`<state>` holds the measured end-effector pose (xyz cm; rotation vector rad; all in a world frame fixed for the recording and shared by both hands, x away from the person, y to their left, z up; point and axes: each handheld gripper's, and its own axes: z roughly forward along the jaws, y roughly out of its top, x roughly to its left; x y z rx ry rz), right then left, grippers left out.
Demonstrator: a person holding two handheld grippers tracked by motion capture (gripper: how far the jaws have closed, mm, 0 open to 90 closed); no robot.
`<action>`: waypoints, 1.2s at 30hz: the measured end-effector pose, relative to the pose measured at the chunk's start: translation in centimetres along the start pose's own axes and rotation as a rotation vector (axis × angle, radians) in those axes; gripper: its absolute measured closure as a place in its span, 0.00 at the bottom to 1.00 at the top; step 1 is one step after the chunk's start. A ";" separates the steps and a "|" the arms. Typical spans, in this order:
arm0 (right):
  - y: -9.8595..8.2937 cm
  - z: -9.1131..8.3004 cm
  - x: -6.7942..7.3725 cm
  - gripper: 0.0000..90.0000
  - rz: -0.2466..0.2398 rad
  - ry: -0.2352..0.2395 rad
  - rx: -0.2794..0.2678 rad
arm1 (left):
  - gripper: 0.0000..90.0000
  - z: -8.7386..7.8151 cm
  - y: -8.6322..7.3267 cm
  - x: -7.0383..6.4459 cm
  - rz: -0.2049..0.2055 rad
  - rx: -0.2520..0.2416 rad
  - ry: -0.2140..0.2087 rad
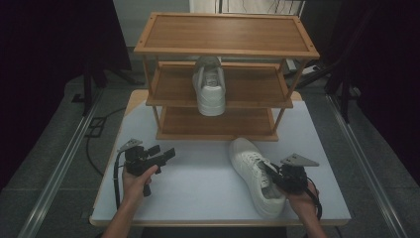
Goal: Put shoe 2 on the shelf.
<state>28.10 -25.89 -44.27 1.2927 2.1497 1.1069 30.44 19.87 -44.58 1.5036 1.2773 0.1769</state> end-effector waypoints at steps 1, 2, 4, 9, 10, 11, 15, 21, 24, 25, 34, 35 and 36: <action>-0.1 0.0 -0.1 0.90 0.013 0.007 -0.009 | 0.24 -0.1 0.0 0.0 -0.004 -0.002 0.000; -0.2 -0.1 -0.3 0.91 0.032 0.013 -0.019 | 0.24 -0.2 0.1 0.1 -0.009 -0.008 0.004; -0.5 -0.2 -0.6 0.92 0.069 0.035 -0.042 | 0.24 -0.3 0.2 0.2 -0.020 -0.012 0.005; -1.2 -0.6 -1.3 0.93 0.145 0.090 -0.101 | 0.25 -0.7 0.1 0.5 -0.039 -0.027 0.019; -1.2 -0.7 -1.3 0.93 0.153 0.097 -0.113 | 0.25 -0.6 0.1 0.6 -0.038 -0.026 0.023; -1.2 -0.9 -1.3 0.93 0.161 0.102 -0.124 | 0.25 -0.6 0.1 0.6 -0.042 -0.022 0.024; -0.8 -2.1 -0.9 0.93 0.176 0.114 -0.164 | 0.25 -0.2 0.0 0.4 -0.026 -0.005 0.027; 0.6 -4.0 -0.4 0.93 0.195 0.119 -0.217 | 0.25 0.0 -0.3 0.3 -0.021 0.002 0.016; 1.3 -5.0 0.0 0.93 0.205 0.125 -0.238 | 0.25 0.1 -0.3 0.4 -0.022 0.004 0.009; 1.5 -5.3 0.1 0.93 0.211 0.128 -0.245 | 0.25 0.0 -0.3 0.4 -0.026 0.003 0.007; 3.6 -7.4 0.6 0.93 0.234 0.132 -0.303 | 0.25 -0.4 -0.2 0.5 -0.038 -0.009 -0.009; 3.9 -7.6 0.7 0.93 0.235 0.134 -0.305 | 0.25 -0.4 -0.2 0.5 -0.040 -0.012 -0.009; 4.2 -7.8 0.7 0.93 0.234 0.134 -0.312 | 0.25 -0.5 -0.2 0.5 -0.037 -0.013 -0.007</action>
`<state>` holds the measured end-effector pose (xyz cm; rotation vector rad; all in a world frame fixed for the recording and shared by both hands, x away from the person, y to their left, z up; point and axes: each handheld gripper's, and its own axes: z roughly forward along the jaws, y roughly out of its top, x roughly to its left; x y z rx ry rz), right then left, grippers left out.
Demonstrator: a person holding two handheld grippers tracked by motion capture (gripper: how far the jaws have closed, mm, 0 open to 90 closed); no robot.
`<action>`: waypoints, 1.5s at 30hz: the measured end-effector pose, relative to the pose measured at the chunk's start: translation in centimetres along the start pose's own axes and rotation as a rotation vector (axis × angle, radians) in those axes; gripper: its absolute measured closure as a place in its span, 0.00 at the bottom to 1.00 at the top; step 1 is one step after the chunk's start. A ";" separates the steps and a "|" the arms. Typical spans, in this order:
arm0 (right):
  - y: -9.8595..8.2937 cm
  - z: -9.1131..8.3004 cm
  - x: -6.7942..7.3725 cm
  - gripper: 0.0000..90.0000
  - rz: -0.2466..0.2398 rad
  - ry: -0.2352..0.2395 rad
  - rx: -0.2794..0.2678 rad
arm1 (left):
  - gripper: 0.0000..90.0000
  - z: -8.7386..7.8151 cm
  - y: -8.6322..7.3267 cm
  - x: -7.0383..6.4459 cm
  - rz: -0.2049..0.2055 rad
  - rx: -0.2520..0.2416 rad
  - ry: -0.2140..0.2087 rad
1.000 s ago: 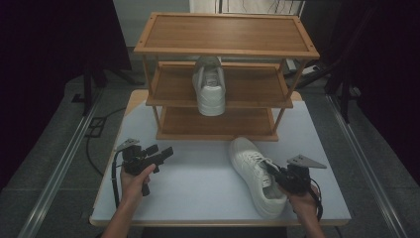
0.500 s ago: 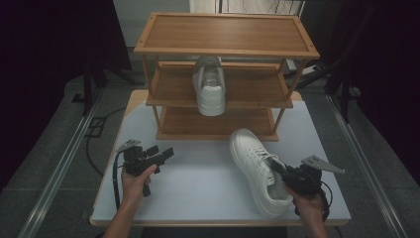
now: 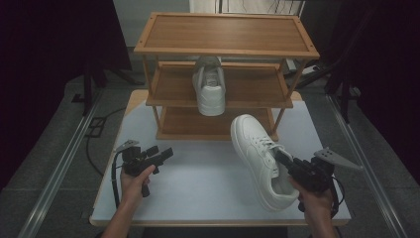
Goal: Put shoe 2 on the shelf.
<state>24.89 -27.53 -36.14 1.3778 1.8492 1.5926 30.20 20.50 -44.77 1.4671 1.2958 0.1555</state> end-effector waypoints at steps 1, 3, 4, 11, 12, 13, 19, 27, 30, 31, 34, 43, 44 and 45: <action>0.4 -0.1 0.1 0.93 -0.003 0.000 -0.007 | 0.25 0.0 0.0 0.0 -0.004 -0.001 -0.004; 1.2 -0.3 0.3 0.93 0.002 0.000 -0.022 | 0.25 -0.1 0.0 0.0 -0.005 -0.003 -0.004; 1.6 -0.4 0.3 0.93 0.000 -0.002 -0.032 | 0.25 -0.1 0.0 0.0 -0.004 -0.002 -0.003; 5.0 0.5 0.2 0.93 0.012 -0.043 -0.066 | 0.25 -0.3 0.0 0.1 -0.007 -0.002 -0.010; 5.5 0.8 0.1 0.93 0.016 -0.052 -0.068 | 0.25 -0.3 -0.1 0.1 -0.008 -0.002 -0.009; 6.0 1.2 0.0 0.93 0.018 -0.062 -0.070 | 0.25 -0.3 -0.1 0.1 -0.005 -0.001 -0.007; 8.6 3.7 -0.3 0.93 0.033 -0.117 -0.083 | 0.25 -0.4 -0.2 0.3 -0.008 -0.002 -0.002; 10.2 6.8 0.3 0.93 0.043 -0.165 -0.087 | 0.25 -0.7 -0.6 0.1 0.006 0.006 -0.014; 10.6 7.4 0.5 0.93 0.046 -0.180 -0.089 | 0.25 -0.7 -0.8 0.1 0.014 0.018 -0.024; 10.6 7.6 0.6 0.93 0.049 -0.187 -0.089 | 0.25 -0.7 -0.8 0.1 0.017 0.018 -0.026; 10.8 8.4 0.6 0.93 0.068 -0.207 -0.088 | 0.25 -0.7 -0.8 0.0 0.015 0.021 -0.044; 11.4 10.5 0.3 0.93 0.108 -0.228 -0.101 | 0.25 -0.8 -0.7 -0.1 0.017 0.020 -0.046; 11.5 10.8 0.4 0.93 0.112 -0.226 -0.100 | 0.25 -0.8 -0.7 -0.1 0.017 0.021 -0.044; 11.6 11.1 0.4 0.93 0.115 -0.224 -0.100 | 0.25 -0.8 -0.7 0.0 0.015 0.017 -0.043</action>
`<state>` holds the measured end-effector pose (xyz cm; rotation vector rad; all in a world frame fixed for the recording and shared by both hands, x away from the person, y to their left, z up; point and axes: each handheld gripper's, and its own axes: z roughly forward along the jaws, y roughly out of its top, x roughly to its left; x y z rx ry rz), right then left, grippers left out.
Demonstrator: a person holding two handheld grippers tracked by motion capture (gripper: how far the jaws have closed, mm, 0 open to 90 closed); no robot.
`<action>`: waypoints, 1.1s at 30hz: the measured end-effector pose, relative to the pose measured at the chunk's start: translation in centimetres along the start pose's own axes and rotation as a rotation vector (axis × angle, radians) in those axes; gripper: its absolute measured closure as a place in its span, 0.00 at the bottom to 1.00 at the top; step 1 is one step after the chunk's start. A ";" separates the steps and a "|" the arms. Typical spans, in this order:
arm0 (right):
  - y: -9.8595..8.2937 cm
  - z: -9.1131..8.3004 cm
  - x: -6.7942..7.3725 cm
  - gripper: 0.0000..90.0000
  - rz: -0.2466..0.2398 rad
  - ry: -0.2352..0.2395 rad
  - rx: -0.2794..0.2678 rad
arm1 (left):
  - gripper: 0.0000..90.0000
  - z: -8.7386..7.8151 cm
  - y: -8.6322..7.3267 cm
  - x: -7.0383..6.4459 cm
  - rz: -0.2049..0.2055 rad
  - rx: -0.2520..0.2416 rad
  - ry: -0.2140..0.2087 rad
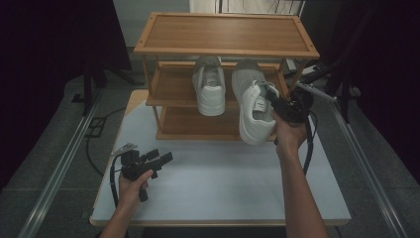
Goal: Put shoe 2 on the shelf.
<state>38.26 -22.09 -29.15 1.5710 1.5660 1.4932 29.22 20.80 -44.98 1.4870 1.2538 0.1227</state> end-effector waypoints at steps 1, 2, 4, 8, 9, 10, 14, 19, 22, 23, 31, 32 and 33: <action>0.1 0.3 0.1 0.93 0.003 0.004 0.002 | 0.25 0.0 0.0 0.0 -0.003 -0.003 0.001; 0.1 0.6 0.2 0.93 0.007 0.005 0.003 | 0.25 -0.1 0.0 0.0 -0.005 -0.004 -0.002; 0.1 1.0 0.4 0.93 0.016 0.008 0.001 | 0.25 -0.3 0.1 0.1 -0.006 -0.007 0.003; 0.2 1.6 0.7 0.93 0.025 0.007 -0.004 | 0.25 -0.6 0.2 0.3 -0.016 -0.020 0.002; 0.3 1.6 0.8 0.93 0.029 0.009 -0.005 | 0.25 -0.7 0.2 0.3 -0.016 -0.019 0.005; 0.3 1.7 0.8 0.93 0.033 0.012 -0.002 | 0.25 -0.7 0.2 0.4 -0.017 -0.021 0.004; 0.7 1.8 1.1 0.93 0.037 0.010 -0.005 | 0.25 -0.8 0.2 0.4 -0.016 -0.021 0.001; 1.3 2.5 1.2 0.93 0.045 0.003 -0.015 | 0.25 -0.9 0.3 0.4 -0.018 -0.023 0.001; 1.6 3.0 1.3 0.93 0.057 -0.006 -0.023 | 0.25 -1.2 0.5 0.4 -0.020 -0.036 0.006; 1.7 3.2 1.3 0.93 0.057 -0.012 -0.026 | 0.25 -1.2 0.5 0.4 -0.018 -0.039 0.008; 2.5 4.3 1.7 0.93 0.063 -0.038 -0.039 | 0.25 -1.1 0.5 0.4 -0.017 -0.034 0.009; 2.6 4.4 1.7 0.93 0.059 -0.040 -0.042 | 0.25 -1.1 0.5 0.4 -0.017 -0.035 0.010; 2.7 4.6 1.8 0.92 0.061 -0.041 -0.041 | 0.25 -1.1 0.5 0.4 -0.017 -0.035 0.011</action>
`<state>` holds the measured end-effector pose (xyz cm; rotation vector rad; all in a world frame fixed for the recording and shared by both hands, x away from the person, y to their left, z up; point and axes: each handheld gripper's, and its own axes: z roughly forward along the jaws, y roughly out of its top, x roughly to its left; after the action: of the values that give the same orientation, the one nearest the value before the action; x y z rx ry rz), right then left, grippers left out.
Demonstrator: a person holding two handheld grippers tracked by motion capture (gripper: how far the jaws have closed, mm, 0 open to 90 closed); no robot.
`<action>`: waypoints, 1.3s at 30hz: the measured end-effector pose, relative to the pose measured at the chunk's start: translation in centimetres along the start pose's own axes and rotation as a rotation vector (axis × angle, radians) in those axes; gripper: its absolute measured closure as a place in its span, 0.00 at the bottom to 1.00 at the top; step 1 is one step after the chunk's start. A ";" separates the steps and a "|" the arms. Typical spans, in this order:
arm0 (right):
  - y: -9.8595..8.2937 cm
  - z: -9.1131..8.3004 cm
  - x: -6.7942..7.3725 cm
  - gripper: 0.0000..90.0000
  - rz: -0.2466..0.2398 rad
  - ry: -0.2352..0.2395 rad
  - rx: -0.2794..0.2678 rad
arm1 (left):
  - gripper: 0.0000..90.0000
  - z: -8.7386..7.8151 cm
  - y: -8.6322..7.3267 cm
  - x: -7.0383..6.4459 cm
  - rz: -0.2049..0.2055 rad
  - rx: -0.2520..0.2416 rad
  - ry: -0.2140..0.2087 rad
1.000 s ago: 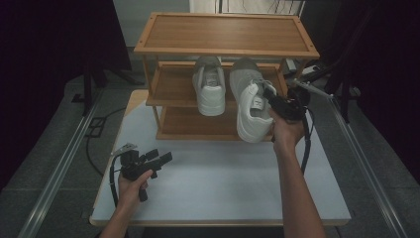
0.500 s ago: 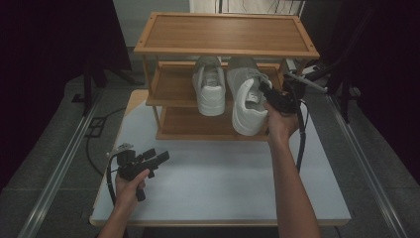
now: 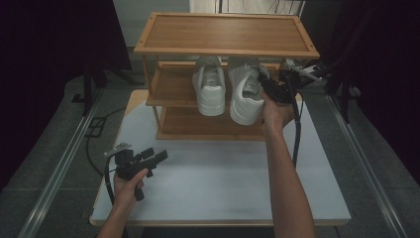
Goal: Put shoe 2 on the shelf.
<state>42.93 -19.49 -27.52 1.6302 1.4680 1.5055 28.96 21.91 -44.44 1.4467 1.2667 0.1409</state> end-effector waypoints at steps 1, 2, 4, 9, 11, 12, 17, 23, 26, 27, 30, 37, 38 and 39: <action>0.1 0.2 0.1 0.92 -0.004 -0.002 0.001 | 0.25 0.0 0.0 0.0 0.000 0.000 0.000; 0.1 0.3 0.1 0.92 -0.004 -0.004 0.002 | 0.25 0.0 0.0 0.0 -0.001 -0.001 0.001; 0.2 0.6 0.2 0.92 -0.006 -0.008 0.003 | 0.25 0.0 0.0 0.1 0.001 0.001 0.001; 0.1 1.5 0.3 0.92 -0.001 -0.014 0.000 | 0.25 -0.1 0.1 0.2 0.003 -0.001 0.004; 0.2 1.8 0.4 0.92 0.002 -0.017 -0.001 | 0.25 -0.2 0.1 0.2 0.004 0.000 0.005; 0.2 2.0 0.4 0.92 0.006 -0.018 -0.003 | 0.25 -0.2 0.1 0.2 0.001 -0.001 0.004; 0.2 2.6 0.3 0.92 0.008 -0.034 -0.009 | 0.25 -0.3 0.1 0.1 0.002 -0.005 -0.002; 0.2 3.1 0.2 0.92 0.018 -0.034 -0.009 | 0.25 -0.3 0.1 0.2 0.005 -0.003 0.001; 0.3 3.4 0.2 0.91 0.028 -0.032 -0.004 | 0.25 -0.3 0.1 0.2 0.002 -0.005 0.004; 0.3 3.4 0.3 0.91 0.033 -0.031 -0.007 | 0.26 -0.3 0.1 0.2 0.002 -0.006 0.005; 0.3 3.5 0.3 0.91 0.033 -0.032 -0.013 | 0.26 -0.4 0.1 0.3 0.004 -0.006 0.004; -0.1 3.7 0.6 0.83 0.036 0.002 -0.020 | 0.26 -0.3 0.1 0.2 0.004 0.000 0.005; -0.2 3.8 0.7 0.81 0.041 0.010 -0.023 | 0.26 -0.3 0.1 0.2 0.001 -0.003 0.003; -0.2 3.8 0.7 0.80 0.037 0.013 -0.021 | 0.26 -0.3 0.1 0.2 0.002 -0.002 0.003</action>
<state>46.19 -17.66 -28.52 1.6462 1.4319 1.5494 28.85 22.30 -44.38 1.4469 1.2672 0.1463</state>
